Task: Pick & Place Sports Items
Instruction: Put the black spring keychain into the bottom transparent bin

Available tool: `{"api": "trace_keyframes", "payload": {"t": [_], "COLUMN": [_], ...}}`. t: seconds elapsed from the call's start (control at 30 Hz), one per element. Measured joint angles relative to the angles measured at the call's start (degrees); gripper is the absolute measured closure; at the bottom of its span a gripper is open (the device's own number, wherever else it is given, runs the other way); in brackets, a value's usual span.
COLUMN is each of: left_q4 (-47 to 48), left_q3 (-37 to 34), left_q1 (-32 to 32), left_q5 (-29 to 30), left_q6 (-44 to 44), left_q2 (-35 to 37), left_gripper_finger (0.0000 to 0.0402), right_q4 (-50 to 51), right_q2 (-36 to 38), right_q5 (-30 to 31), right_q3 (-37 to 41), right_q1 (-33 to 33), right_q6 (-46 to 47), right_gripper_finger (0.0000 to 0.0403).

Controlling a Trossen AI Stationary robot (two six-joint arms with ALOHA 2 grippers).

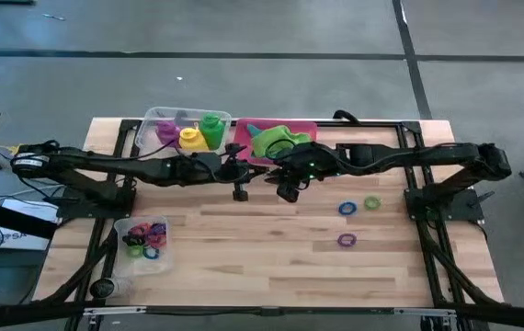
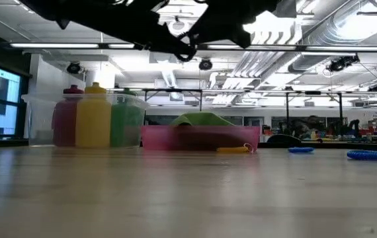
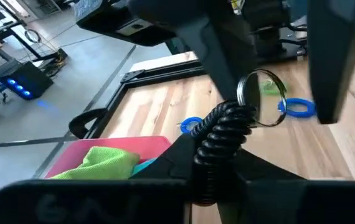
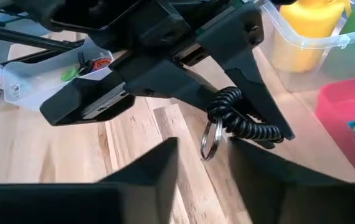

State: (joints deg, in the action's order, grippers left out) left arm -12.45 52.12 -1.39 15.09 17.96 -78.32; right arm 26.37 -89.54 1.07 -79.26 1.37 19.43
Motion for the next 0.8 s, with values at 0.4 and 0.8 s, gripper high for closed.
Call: {"api": "trace_keyframes", "payload": {"t": [0.4, 0.8], "left_q4": [7.9, 25.9], "left_q3": [0.0, 0.0], "left_q1": [0.0, 1.0], "left_q5": [0.0, -2.4], "left_q6": [-2.5, -9.6], "left_q2": [3.4, 10.4], "left_gripper_finger": [0.0389, 0.0389], "right_q4": [-0.2, -1.8], "right_q2": [0.0, 0.0], "right_q5": [0.2, 0.6], "right_q3": [0.0, 0.0], "right_q1": [0.0, 0.0], "right_q6": [3.3, 3.3], "right_gripper_finger": [0.0178, 0.0171]}}
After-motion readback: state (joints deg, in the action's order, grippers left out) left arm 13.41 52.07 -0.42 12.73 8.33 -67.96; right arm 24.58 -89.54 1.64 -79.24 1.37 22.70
